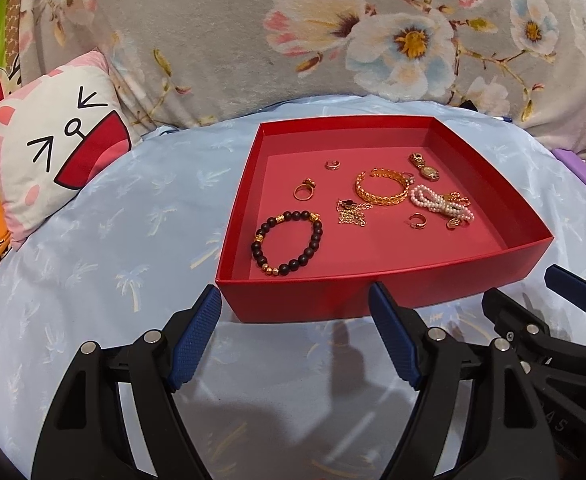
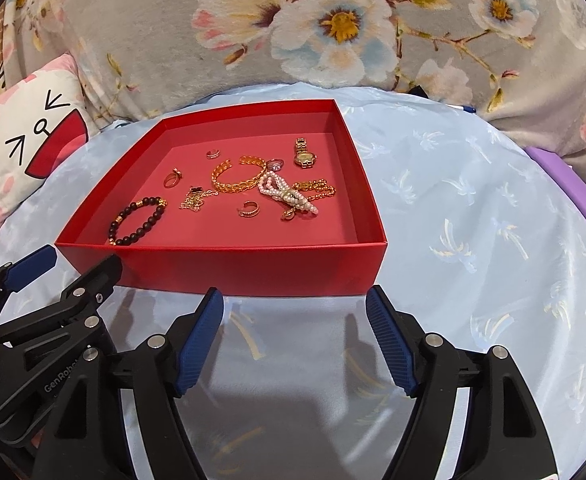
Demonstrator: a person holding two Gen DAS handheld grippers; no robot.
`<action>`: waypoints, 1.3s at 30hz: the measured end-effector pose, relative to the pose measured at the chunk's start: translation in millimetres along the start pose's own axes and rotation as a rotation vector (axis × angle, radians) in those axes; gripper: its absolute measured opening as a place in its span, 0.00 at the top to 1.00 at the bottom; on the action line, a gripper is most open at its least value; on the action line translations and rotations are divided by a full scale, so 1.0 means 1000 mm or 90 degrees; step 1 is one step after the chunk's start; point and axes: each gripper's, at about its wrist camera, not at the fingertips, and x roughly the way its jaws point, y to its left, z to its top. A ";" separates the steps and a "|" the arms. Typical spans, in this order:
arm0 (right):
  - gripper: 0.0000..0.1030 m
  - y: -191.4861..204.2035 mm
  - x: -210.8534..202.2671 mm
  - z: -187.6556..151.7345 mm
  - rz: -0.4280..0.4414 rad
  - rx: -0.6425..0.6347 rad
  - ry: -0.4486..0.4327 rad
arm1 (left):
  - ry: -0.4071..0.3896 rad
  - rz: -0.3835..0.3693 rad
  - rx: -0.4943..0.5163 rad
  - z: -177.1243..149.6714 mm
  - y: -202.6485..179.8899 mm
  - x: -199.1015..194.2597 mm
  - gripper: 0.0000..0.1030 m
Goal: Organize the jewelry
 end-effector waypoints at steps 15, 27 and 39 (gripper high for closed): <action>0.29 0.003 -0.003 0.000 -0.029 -0.010 -0.001 | -0.002 0.010 0.000 0.000 0.000 -0.001 0.29; 0.29 0.003 -0.002 0.001 -0.029 -0.010 -0.003 | -0.002 0.010 0.001 -0.001 0.000 -0.001 0.29; 0.29 0.000 -0.002 0.001 -0.031 -0.008 -0.006 | -0.010 0.013 0.001 0.000 -0.001 -0.004 0.29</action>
